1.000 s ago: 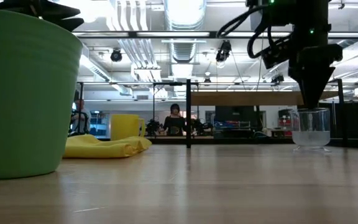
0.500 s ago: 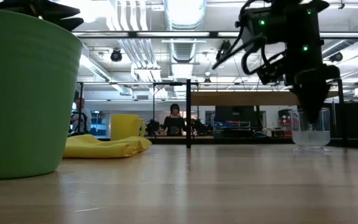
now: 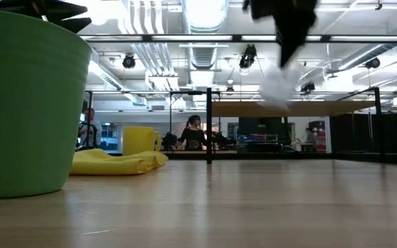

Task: Stack small to large cups/mugs on shelf
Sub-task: Put the transparent mug on the shelf

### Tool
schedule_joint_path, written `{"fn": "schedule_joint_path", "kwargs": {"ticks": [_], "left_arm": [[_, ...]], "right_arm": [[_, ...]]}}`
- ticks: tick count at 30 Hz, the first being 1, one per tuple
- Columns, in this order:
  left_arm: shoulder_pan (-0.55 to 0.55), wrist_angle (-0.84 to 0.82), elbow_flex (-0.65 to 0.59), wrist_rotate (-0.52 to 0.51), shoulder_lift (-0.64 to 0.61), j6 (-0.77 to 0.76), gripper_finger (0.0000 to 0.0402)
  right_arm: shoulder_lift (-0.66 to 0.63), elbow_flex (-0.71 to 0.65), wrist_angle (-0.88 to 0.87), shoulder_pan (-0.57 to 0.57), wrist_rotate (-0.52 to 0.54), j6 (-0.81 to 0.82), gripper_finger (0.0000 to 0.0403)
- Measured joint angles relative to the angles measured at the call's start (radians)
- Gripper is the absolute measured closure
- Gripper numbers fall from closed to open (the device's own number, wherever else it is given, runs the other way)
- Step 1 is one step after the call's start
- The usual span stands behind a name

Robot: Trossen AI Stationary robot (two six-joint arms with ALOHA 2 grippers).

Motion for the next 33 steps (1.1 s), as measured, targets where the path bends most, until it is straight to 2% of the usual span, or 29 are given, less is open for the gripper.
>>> {"fn": "schedule_joint_path", "kwargs": {"ticks": [8,14,16,25,33], "left_arm": [[0.0,0.015,0.001,0.0,-0.006,-0.001,0.0313],[0.0,0.026,0.0,0.0,-0.006,-0.001,0.0313],[0.0,0.027,0.0,0.002,-0.005,-0.001,0.0313],[0.0,0.026,-0.004,0.006,0.001,0.0,0.0313],[0.0,0.025,-0.004,0.007,0.001,0.001,0.0313]], "right_arm": [[0.086,0.352,-0.04,-0.073,0.047,-0.162,0.0394],[0.23,0.589,-0.315,-0.173,0.146,-0.213,0.0394],[0.282,0.652,-0.39,-0.204,0.15,-0.221,0.0394],[0.444,0.774,-0.396,-0.28,0.146,-0.302,0.0394],[0.519,0.83,-0.396,-0.305,0.108,-0.337,0.0394]]}}
